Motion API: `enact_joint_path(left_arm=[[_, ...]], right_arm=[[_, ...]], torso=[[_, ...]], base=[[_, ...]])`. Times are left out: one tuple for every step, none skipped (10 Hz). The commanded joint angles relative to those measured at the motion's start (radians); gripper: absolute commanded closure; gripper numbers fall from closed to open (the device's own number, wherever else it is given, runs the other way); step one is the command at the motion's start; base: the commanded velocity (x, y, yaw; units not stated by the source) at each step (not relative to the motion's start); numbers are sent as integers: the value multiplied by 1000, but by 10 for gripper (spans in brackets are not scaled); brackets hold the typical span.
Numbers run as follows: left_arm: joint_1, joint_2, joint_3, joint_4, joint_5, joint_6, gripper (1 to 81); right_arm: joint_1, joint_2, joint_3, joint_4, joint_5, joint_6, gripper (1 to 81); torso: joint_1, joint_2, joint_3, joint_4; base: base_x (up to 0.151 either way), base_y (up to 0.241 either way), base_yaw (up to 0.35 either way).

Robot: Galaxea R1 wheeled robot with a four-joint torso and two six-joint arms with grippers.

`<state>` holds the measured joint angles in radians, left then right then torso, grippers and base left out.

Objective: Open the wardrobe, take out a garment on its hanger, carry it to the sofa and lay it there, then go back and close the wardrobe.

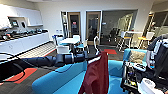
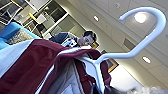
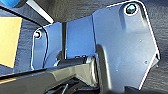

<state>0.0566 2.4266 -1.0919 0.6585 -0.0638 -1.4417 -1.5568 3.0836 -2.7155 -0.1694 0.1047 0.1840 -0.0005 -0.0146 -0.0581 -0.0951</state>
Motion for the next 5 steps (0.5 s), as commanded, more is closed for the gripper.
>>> enact_joint_path(left_arm=[[-186,-1,13,18,-79,12,811],[-186,-1,15,18,-77,12,811],[-186,0,15,18,-74,12,811],[-175,3,15,24,-56,12,811],[-166,5,12,27,-54,12,811]], right_arm=[[40,5,7,-6,-49,-3,10],[39,5,7,-6,-49,-3,10],[39,5,7,-6,-49,-3,10],[39,5,7,-6,-48,-3,10],[40,5,7,-6,-48,-3,10]], torso=[[1,0,0,0],[1,0,0,0],[1,0,0,0],[1,0,0,0],[1,0,0,0]], base=[[0,0,0],[0,0,0],[0,0,0],[0,0,0],[0,0,0]])
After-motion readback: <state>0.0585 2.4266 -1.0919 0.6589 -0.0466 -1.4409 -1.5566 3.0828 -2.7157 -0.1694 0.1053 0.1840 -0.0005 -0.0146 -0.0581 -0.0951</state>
